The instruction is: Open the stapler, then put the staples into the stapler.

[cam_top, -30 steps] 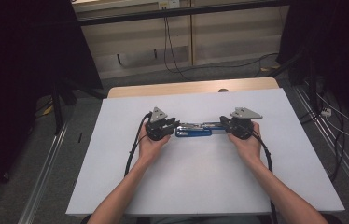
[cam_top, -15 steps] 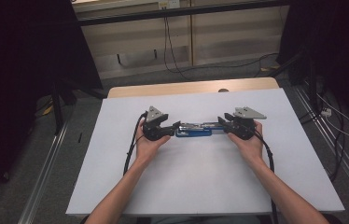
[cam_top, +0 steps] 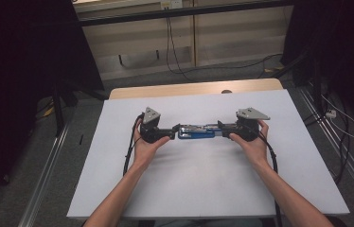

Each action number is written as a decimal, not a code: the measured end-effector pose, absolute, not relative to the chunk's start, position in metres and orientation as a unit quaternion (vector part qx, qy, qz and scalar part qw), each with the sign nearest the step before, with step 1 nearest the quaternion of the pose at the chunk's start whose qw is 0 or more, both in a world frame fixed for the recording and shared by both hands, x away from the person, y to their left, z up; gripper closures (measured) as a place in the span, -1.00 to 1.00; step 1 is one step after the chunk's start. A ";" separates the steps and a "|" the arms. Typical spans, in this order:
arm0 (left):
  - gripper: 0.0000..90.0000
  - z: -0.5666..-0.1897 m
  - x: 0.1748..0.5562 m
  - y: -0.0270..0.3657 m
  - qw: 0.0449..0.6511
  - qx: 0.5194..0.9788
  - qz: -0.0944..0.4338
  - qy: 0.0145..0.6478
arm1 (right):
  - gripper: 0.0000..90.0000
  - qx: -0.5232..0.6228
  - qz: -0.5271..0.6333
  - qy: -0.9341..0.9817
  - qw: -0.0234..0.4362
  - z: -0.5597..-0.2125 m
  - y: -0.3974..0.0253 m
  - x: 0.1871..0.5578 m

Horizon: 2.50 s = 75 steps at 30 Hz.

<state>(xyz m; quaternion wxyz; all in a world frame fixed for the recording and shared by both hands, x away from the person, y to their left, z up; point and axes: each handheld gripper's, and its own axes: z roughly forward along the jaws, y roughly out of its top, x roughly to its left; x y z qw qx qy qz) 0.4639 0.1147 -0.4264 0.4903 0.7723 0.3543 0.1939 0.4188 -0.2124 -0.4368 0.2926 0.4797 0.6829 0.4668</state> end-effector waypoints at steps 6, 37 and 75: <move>-0.93 -0.426 0.460 0.118 0.488 0.776 0.181 0.355 | -0.78 0.475 0.476 0.681 0.289 -0.432 -0.214 0.417; -0.92 -0.422 0.383 0.177 0.497 0.756 0.215 0.368 | -0.83 0.498 0.446 0.702 0.245 -0.411 -0.269 0.426; -0.88 -0.425 0.325 0.209 0.484 0.766 0.229 0.355 | -0.78 0.484 0.376 0.760 0.216 -0.421 -0.299 0.498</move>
